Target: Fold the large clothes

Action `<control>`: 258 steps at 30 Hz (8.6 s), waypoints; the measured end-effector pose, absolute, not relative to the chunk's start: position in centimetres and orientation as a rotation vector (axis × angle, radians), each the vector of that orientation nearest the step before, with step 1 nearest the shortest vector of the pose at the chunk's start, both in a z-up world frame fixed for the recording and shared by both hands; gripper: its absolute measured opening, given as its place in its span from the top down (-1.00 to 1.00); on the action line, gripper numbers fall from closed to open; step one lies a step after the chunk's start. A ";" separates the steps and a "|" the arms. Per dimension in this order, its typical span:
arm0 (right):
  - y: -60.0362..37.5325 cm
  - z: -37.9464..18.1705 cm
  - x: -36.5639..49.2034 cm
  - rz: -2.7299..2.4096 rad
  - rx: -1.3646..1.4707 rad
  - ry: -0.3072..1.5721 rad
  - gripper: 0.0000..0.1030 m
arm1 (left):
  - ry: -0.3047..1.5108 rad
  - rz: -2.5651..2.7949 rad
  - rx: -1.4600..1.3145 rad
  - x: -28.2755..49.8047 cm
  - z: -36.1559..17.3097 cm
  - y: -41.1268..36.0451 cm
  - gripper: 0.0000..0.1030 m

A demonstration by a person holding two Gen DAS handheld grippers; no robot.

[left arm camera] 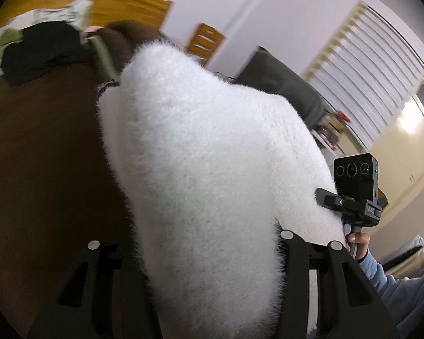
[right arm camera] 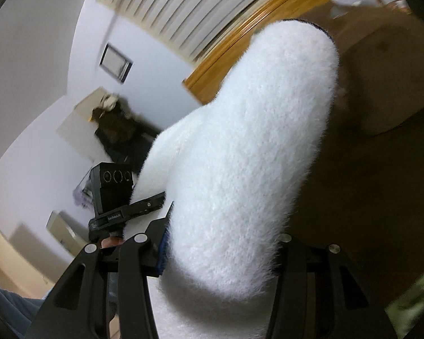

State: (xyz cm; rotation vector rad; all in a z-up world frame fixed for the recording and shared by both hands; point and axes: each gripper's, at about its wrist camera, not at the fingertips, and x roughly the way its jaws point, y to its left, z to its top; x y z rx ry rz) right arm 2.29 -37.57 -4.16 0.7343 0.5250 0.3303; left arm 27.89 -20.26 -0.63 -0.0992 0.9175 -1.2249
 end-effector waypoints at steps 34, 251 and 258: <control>-59.9 -14.6 -26.9 -0.320 1.062 0.285 0.06 | 1.217 -1.670 0.257 9.6 -10.5 -60.3 -0.02; -28.9 -2.6 -29.7 -0.810 0.274 0.768 -0.89 | 0.774 -1.265 0.470 -6.4 2.5 -33.4 -0.87; -29.0 -2.5 -29.8 -0.811 0.274 0.767 -0.89 | 0.784 -1.270 0.459 -6.4 2.5 -33.2 -0.87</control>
